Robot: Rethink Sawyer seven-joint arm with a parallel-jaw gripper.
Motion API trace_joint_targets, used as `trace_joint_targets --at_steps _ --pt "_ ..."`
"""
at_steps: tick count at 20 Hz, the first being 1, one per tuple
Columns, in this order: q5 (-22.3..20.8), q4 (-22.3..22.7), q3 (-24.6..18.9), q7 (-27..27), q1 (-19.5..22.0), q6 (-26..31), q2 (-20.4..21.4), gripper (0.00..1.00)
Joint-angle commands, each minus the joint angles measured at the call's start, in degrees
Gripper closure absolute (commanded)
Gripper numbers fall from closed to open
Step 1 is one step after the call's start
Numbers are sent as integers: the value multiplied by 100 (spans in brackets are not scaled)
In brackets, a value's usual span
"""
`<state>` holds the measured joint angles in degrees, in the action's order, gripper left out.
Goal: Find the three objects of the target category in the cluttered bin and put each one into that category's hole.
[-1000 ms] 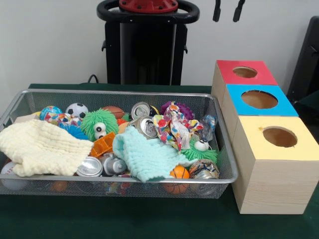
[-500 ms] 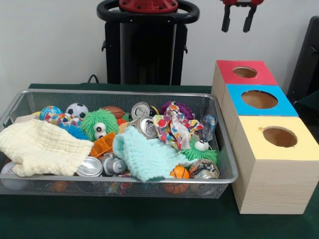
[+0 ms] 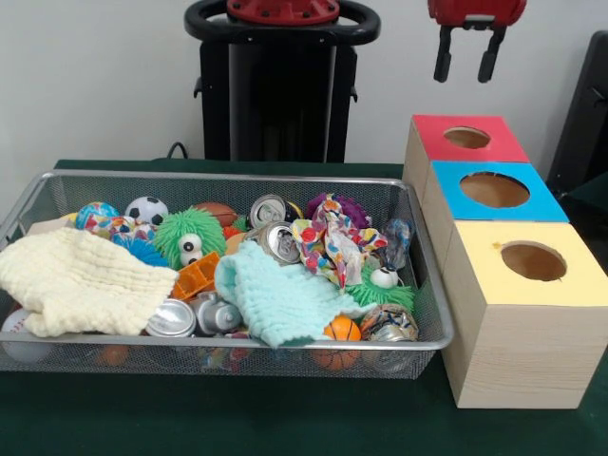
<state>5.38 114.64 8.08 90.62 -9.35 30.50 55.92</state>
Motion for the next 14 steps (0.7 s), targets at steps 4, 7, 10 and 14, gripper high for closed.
trace_joint_targets --at_steps 4,7,10,14 --pt "297 -1087 -320 1034 428 506 -524 0" --pt "257 -1305 -324 1000 437 589 -612 0" --pt "223 -1545 -334 967 462 676 -721 0" --pt "212 -1748 -413 841 588 699 -864 0"
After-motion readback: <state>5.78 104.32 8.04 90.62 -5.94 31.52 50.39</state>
